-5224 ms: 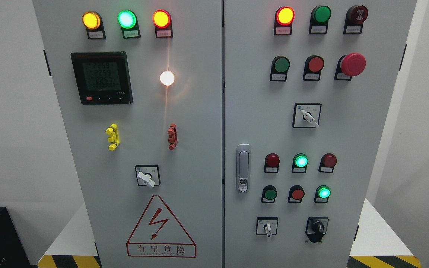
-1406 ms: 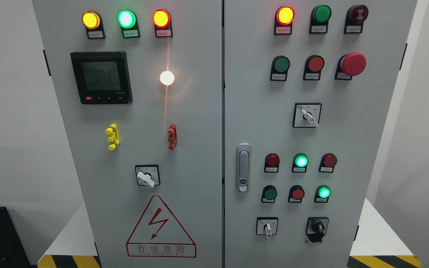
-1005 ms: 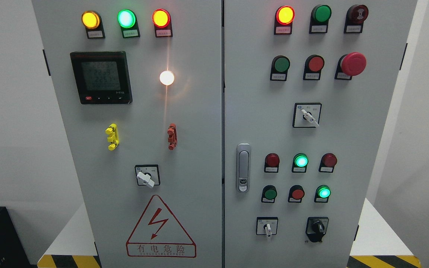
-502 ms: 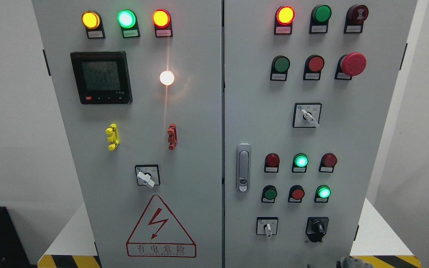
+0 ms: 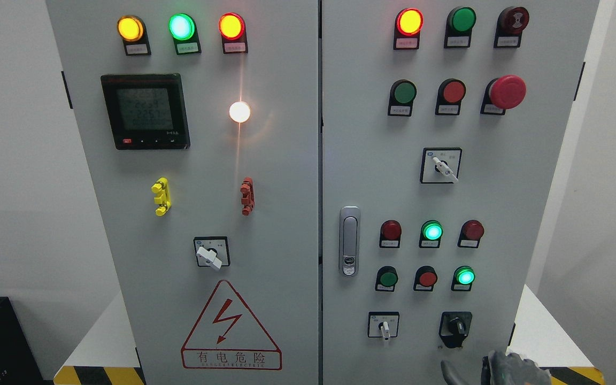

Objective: Flip black knob to close circuit
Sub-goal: 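Raise the right hand toward the black rotary knob at the cabinet bottom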

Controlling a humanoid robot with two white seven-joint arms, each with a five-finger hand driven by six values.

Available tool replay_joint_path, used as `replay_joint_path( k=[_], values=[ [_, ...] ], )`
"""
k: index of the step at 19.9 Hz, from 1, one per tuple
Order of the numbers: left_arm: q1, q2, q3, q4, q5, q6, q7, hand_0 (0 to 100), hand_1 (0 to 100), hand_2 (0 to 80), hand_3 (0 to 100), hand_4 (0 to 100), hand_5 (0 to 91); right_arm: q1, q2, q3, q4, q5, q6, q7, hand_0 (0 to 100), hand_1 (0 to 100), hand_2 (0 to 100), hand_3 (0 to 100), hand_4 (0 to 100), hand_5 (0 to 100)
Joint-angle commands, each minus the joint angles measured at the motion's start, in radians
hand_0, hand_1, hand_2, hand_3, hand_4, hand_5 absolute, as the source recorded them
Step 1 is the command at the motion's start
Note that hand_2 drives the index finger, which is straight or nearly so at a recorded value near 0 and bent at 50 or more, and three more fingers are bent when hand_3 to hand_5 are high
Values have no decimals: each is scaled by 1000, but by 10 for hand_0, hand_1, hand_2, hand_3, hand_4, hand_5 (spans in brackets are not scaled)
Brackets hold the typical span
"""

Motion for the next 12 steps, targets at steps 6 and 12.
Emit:
replay_joint_path(
  k=[6,12],
  values=[
    [21,-1,0,-23,0,0,0,120,556,0,0,0,0,-58,-4,-2,52,19,7,6,0,0,897,1000,908,950],
    [21,-1,0,-23,0,0,0,120,556,0,0,0,0,-76,-4,-20,71,53,7,7,0,0,895,1000,909,951]
  ],
)
